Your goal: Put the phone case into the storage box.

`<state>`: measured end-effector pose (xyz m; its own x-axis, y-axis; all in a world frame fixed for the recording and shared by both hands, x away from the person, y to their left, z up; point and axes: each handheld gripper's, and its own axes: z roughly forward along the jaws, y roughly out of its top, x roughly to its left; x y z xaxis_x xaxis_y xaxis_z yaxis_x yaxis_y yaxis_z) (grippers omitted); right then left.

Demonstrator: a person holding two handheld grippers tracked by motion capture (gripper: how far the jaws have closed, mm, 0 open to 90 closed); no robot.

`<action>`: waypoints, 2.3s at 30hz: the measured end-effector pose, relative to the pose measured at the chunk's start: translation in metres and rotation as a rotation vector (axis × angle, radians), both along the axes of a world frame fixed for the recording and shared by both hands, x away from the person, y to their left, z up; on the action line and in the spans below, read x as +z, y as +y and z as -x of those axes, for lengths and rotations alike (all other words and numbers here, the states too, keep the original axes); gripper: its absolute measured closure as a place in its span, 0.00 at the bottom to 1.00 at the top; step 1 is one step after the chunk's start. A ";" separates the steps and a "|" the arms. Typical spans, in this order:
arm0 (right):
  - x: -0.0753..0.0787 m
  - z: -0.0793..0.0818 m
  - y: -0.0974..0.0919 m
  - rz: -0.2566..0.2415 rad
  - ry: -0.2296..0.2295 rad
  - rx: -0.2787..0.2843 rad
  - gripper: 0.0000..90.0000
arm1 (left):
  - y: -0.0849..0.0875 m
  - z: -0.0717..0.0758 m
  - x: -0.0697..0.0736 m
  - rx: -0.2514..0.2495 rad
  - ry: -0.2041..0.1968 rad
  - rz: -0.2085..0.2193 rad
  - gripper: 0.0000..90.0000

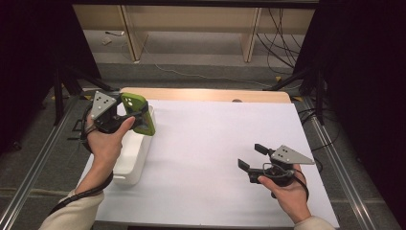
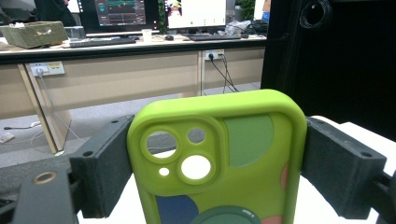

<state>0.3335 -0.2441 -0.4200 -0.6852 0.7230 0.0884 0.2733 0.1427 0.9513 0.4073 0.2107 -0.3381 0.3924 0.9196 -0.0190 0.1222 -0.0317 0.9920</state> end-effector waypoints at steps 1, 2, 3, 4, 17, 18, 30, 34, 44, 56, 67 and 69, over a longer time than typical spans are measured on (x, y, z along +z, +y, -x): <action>0.000 0.000 0.000 0.000 0.000 0.000 0.18 | 0.000 0.000 0.000 0.001 0.001 -0.001 0.16; 0.000 0.000 0.000 -0.001 -0.001 0.000 0.18 | 0.001 0.000 0.000 0.001 0.002 0.000 0.17; 0.000 0.000 0.000 -0.001 0.000 0.000 0.18 | 0.001 0.000 0.000 0.003 0.002 0.000 0.17; 0.000 0.000 0.000 -0.001 0.000 0.000 0.18 | 0.001 -0.001 -0.001 0.004 0.001 -0.003 0.17; -0.001 0.000 0.000 -0.003 0.001 0.000 0.18 | 0.006 -0.002 0.000 0.021 0.002 0.004 0.17; -0.001 0.000 0.000 -0.002 0.001 0.000 0.18 | 0.007 -0.002 0.000 0.022 0.002 0.003 0.17; -0.001 -0.001 0.000 0.001 0.004 0.002 0.18 | 0.010 -0.005 0.000 0.034 0.003 -0.001 0.17; -0.002 0.000 0.001 -0.001 0.007 0.004 0.18 | 0.012 -0.006 0.001 0.038 0.002 -0.006 0.17; -0.003 -0.001 0.001 -0.002 0.009 0.006 0.18 | 0.015 -0.012 0.000 0.054 0.008 -0.012 0.16; -0.003 -0.001 0.002 -0.001 0.009 0.007 0.18 | 0.021 -0.016 -0.001 0.072 0.013 -0.019 0.17; -0.003 -0.001 0.001 -0.001 0.010 0.007 0.18 | 0.022 -0.021 -0.002 0.081 0.017 -0.023 0.16; -0.003 -0.001 0.001 -0.002 0.009 0.007 0.18 | 0.023 -0.022 -0.002 0.082 0.018 -0.027 0.16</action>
